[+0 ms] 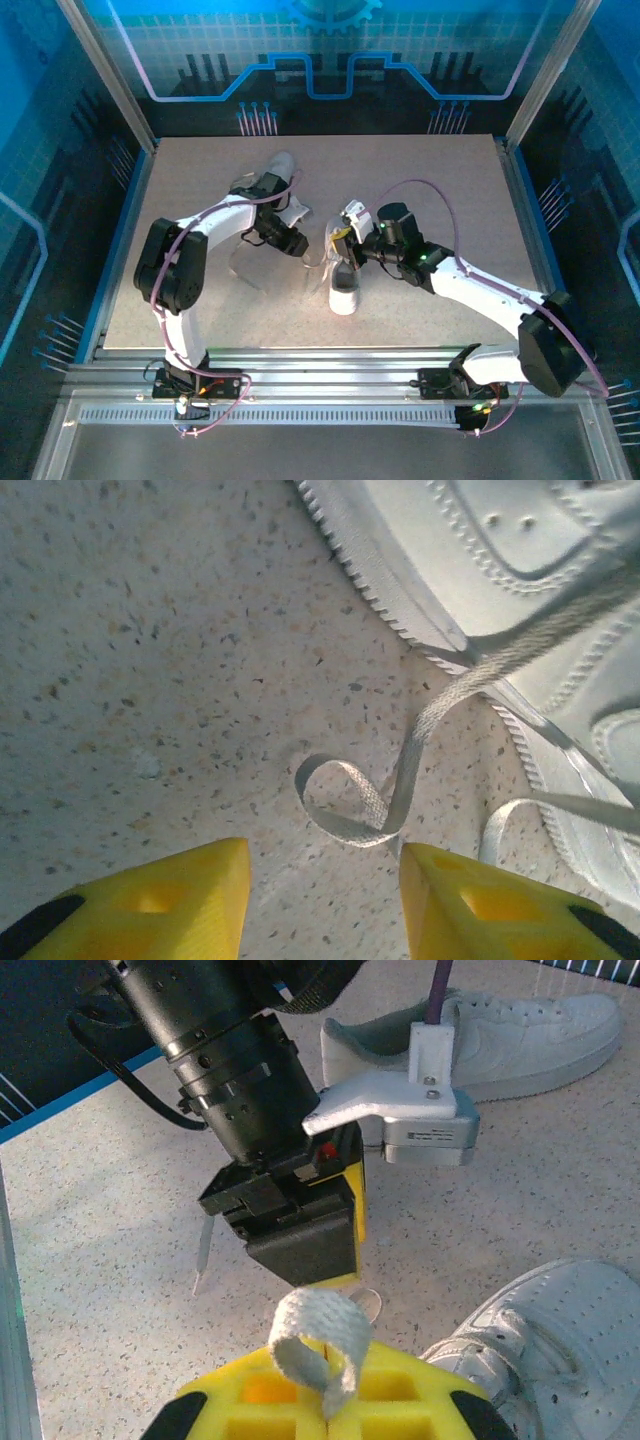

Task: Tie the shoes

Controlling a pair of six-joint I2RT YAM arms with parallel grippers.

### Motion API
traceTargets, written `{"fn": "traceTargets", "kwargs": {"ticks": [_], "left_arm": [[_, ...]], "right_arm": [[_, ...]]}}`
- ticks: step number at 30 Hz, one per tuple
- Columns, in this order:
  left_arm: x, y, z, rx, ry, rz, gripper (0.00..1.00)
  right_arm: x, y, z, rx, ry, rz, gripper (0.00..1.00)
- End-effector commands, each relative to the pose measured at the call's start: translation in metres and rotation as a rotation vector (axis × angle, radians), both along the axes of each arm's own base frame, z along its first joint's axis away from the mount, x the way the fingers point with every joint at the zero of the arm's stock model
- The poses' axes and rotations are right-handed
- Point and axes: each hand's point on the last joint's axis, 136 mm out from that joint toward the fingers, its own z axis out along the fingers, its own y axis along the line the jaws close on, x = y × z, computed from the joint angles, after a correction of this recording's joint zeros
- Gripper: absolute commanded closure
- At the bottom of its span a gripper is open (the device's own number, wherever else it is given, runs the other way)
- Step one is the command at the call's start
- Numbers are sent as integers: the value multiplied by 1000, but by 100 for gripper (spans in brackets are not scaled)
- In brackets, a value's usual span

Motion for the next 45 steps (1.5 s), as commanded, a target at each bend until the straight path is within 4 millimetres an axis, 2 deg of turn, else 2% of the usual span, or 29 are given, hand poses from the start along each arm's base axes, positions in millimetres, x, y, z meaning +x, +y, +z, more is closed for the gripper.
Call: {"fn": "traceTargets", "kwargs": {"ticks": [1,9,12,15,19,23,26,27,30,33,39,42,45], "left_arm": [[-4,-11,-12,4,117,129,56],[-5,-19,-40,44,161,153,56],[0,-16,-34,53,129,162,75],[8,-12,-7,14,23,178,99],[14,-6,48,-46,-183,196,100],[7,-6,107,-136,-391,192,100],[-8,-19,148,-184,-553,117,100],[-15,-24,162,-196,-606,86,100],[-37,-37,190,-221,-727,16,100],[-64,-48,207,-252,-808,-42,100],[-113,-77,191,-140,-925,-207,100],[-136,-104,186,-208,-961,-300,100],[-148,-133,180,-237,-959,-403,100]], "right_arm": [[1,1,-5,10,30,10,100],[4,0,-6,2,39,15,100],[6,-2,-4,10,55,1,100],[8,-5,-3,16,84,-17,100],[12,-10,-3,34,132,-43,100],[14,-9,1,62,157,-38,100],[10,-6,-2,72,187,-11,100],[13,-2,9,90,173,-1,100],[15,1,10,95,195,4,100],[20,0,8,76,231,-30,100],[31,-2,-1,78,318,-76,100],[29,2,-3,81,329,-54,100],[28,1,-1,81,324,-45,100]]}}
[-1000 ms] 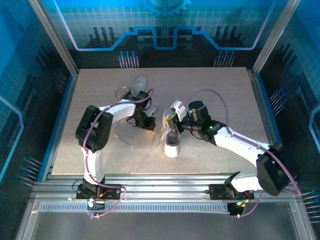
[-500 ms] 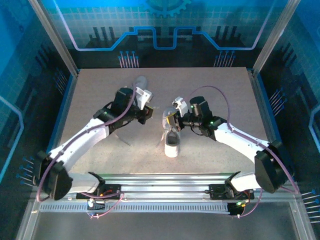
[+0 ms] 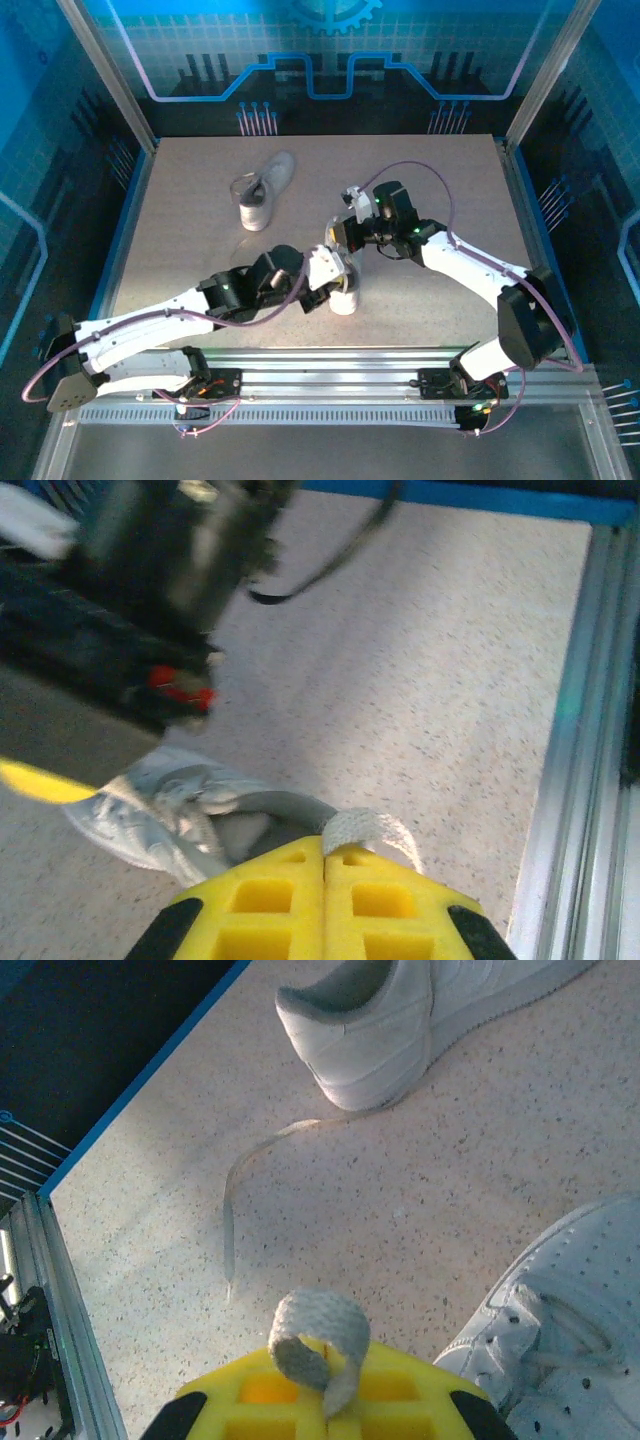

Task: Tie the shoes

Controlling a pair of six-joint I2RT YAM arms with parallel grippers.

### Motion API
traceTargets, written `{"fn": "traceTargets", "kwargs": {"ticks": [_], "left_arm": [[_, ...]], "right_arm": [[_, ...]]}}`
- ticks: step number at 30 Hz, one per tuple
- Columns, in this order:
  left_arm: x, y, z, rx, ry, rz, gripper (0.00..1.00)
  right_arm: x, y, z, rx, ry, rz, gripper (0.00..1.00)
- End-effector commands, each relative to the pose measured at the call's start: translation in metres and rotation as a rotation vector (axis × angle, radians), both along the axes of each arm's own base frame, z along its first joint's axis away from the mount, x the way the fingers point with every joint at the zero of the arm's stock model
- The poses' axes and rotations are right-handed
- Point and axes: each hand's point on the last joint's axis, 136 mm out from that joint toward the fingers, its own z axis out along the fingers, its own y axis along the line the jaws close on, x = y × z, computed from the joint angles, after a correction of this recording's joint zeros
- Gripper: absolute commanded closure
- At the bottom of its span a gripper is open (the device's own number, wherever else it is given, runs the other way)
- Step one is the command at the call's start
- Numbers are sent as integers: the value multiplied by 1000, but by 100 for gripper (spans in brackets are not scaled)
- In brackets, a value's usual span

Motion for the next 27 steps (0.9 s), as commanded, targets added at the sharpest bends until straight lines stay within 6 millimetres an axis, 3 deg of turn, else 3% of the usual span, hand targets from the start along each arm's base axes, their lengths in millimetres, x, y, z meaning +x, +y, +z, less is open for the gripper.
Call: {"fn": "traceTargets", "kwargs": {"ticks": [1,6,11,13,15,20,24,27], "left_arm": [[3,-29,8,-10,-97,-64,100],[0,-74,1,-26,-69,-187,100],[11,-100,-25,-6,-27,-199,98],[21,-99,-28,-17,-17,-147,72],[26,-94,-21,-46,-15,-122,58],[27,-60,2,-103,-10,-64,50],[39,-6,19,-181,50,76,46],[58,38,16,-288,211,211,46]], "right_arm": [[-1,1,11,24,12,17,100],[-4,0,11,12,14,33,100],[-7,0,12,12,12,43,100],[-8,0,12,16,6,51,100],[-9,0,12,17,-8,59,100],[-11,-1,17,7,-75,94,100],[-15,0,27,5,-173,138,100],[-17,1,29,-2,-242,155,100]]}}
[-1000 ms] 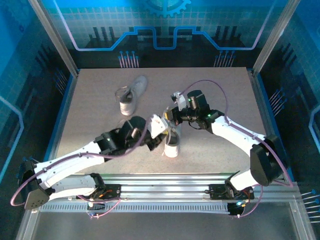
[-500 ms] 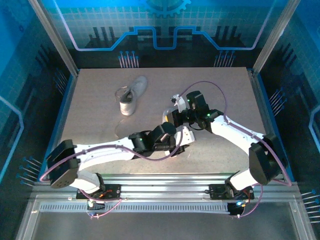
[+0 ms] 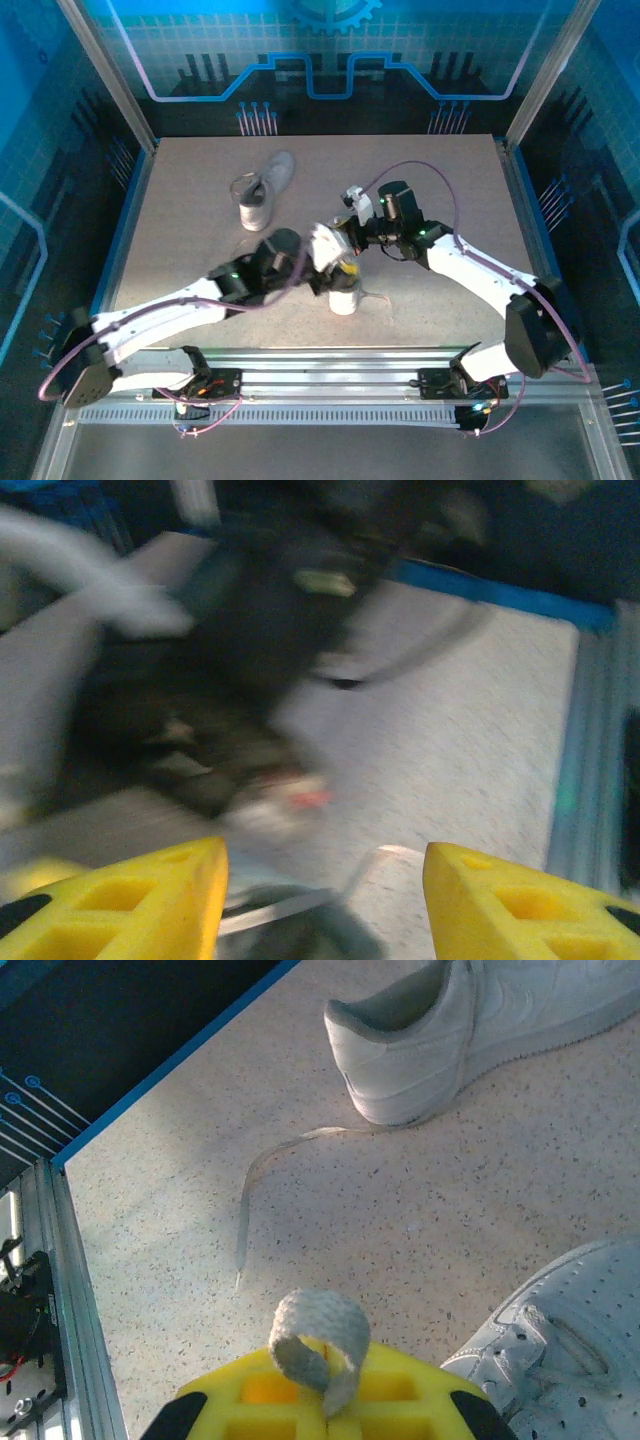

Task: Tie the shoes

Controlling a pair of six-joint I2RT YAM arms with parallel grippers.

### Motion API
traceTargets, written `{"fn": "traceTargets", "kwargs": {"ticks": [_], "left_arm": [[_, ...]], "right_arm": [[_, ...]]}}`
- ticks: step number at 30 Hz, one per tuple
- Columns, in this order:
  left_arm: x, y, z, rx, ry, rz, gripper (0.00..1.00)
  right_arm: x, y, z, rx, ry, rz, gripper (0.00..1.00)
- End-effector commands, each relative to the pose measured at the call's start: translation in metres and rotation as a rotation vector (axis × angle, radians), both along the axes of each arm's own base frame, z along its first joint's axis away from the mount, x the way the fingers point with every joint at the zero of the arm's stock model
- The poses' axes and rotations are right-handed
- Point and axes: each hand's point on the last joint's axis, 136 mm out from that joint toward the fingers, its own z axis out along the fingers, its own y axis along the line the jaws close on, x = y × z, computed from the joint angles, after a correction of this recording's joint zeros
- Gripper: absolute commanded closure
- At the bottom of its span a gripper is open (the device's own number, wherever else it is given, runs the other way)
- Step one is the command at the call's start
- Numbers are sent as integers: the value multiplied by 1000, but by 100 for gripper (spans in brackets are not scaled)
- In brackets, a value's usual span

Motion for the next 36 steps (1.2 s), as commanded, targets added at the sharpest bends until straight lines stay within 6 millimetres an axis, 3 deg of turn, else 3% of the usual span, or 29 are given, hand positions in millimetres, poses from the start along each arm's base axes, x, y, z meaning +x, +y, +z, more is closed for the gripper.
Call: {"fn": "traceTargets", "kwargs": {"ticks": [1,3,6,11,18,28,31,33,34,36], "left_arm": [[16,44,-10,-125,220,135,46],[24,60,-7,-200,277,180,45],[33,66,2,-283,332,195,44],[47,55,13,-373,381,159,43],[62,32,8,-414,437,87,44],[71,17,4,-447,477,35,50],[72,14,-1,-439,498,25,66],[73,15,-4,-439,513,29,90],[74,16,-4,-440,517,37,100],[78,21,-5,-444,520,61,100]], "right_arm": [[-7,2,11,4,-125,63,100],[-9,4,11,-2,-156,82,100],[-14,8,12,-8,-209,113,100],[-21,13,12,-10,-239,151,100],[-25,14,10,-21,-240,178,100],[-28,15,1,-44,-208,202,100],[-27,15,2,-43,-215,199,100],[-25,14,5,-43,-221,189,98],[-24,13,6,-43,-222,181,93],[-25,8,8,-54,-220,160,70]]}}
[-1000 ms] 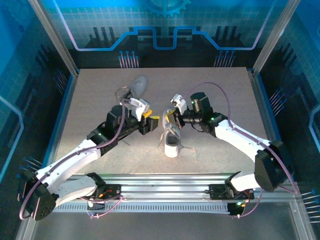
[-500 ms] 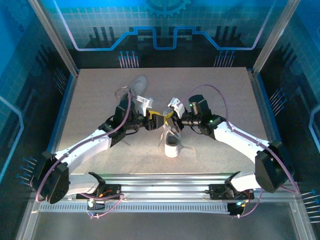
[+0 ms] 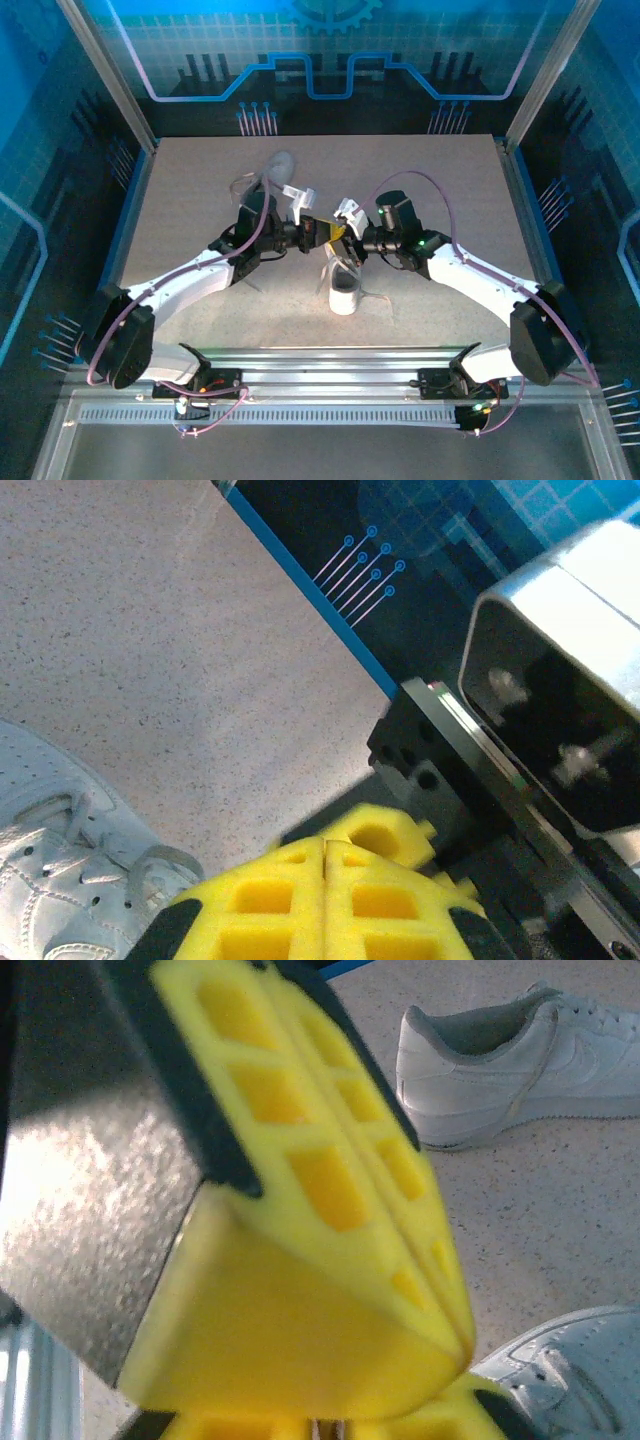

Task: Tie the shoes

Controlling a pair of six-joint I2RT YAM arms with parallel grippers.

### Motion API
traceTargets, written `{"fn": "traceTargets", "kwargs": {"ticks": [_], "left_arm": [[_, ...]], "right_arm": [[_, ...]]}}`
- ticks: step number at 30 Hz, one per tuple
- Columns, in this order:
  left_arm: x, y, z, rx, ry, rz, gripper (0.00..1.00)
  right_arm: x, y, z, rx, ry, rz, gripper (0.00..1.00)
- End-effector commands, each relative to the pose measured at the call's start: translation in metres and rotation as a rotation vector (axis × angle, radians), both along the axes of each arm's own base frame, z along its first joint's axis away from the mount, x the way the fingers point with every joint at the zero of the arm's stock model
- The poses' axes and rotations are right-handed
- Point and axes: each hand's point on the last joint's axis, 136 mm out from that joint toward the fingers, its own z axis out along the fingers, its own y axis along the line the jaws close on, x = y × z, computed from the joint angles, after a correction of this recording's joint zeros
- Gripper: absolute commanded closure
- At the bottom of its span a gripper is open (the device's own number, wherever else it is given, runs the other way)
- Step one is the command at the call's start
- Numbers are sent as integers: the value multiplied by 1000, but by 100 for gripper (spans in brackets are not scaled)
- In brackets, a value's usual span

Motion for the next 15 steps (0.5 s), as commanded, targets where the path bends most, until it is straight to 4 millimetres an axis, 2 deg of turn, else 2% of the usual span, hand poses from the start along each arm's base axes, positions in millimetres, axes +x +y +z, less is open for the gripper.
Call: {"fn": "traceTargets", "kwargs": {"ticks": [1,4,6,9,12,15], "left_arm": [[8,4,14,-29,-11,12,100],[12,10,15,-24,-5,31,100],[14,12,16,-23,-4,38,100],[17,14,17,-21,-4,43,100],[20,14,17,-22,-2,46,100],[21,13,18,-23,1,39,100]], "right_arm": [[-3,-5,13,-4,-22,-17,63],[-9,-21,11,-51,-9,-74,54],[-16,-35,3,-84,13,-116,52],[-29,-51,-15,-115,59,-154,53],[-38,-56,-33,-128,115,-165,59],[-42,-58,-50,-150,160,-164,59]]}}
